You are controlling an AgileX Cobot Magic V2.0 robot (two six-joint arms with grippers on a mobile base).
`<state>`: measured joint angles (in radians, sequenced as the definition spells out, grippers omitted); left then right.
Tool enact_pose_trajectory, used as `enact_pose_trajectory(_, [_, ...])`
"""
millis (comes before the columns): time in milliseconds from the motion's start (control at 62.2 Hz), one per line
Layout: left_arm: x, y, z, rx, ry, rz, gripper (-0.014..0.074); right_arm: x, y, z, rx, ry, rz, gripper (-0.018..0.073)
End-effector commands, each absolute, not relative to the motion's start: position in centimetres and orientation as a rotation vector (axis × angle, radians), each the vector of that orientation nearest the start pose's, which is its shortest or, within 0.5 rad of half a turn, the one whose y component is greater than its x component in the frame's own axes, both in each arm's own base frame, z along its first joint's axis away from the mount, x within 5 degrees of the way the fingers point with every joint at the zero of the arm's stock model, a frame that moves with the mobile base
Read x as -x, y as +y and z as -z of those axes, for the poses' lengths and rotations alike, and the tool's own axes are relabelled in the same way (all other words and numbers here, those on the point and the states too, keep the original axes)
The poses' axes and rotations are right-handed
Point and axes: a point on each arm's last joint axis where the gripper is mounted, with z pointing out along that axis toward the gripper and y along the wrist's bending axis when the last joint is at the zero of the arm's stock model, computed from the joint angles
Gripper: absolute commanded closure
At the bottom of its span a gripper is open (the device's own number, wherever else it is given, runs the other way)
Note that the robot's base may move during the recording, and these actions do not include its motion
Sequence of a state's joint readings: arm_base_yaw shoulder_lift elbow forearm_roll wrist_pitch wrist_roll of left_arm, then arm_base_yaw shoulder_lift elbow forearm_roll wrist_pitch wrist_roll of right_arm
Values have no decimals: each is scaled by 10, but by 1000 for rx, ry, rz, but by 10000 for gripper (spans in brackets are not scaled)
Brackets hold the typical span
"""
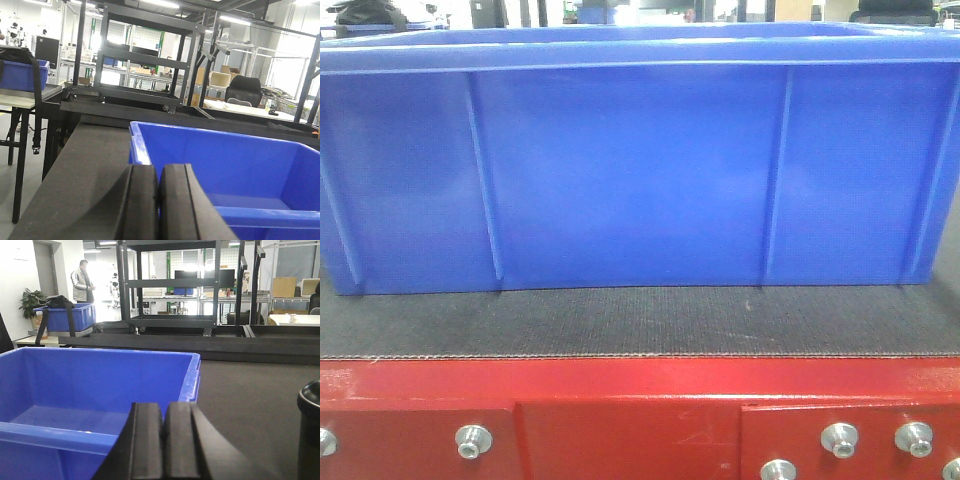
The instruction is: Move blue bin to conveyor side
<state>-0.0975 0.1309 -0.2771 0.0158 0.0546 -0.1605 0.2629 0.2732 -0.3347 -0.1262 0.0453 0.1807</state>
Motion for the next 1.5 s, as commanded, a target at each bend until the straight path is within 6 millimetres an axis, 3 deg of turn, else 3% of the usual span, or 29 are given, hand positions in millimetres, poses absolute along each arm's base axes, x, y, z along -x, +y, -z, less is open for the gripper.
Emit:
enact_pose_trajectory(0, [-52, -5, -296, 36, 1371, 216, 608, -70, 18, -306, 159, 1446, -243, 638])
enact_pose_trajectory(515, [-52, -5, -296, 36, 1371, 216, 608, -70, 18, -304, 155, 1451, -241, 638])
enact_pose_trajectory(820, [-52, -5, -296, 36, 1371, 216, 608, -65, 4, -255, 35, 1513, -58, 638])
enact_pose_trajectory(1077, [-52, -5, -296, 36, 1371, 216, 608, -56, 2, -211, -4, 1517, -67, 638])
enact_pose_trajectory(1479, [-52, -5, -296, 36, 1369, 216, 608, -56, 2, -214, -5, 1476, -68, 638])
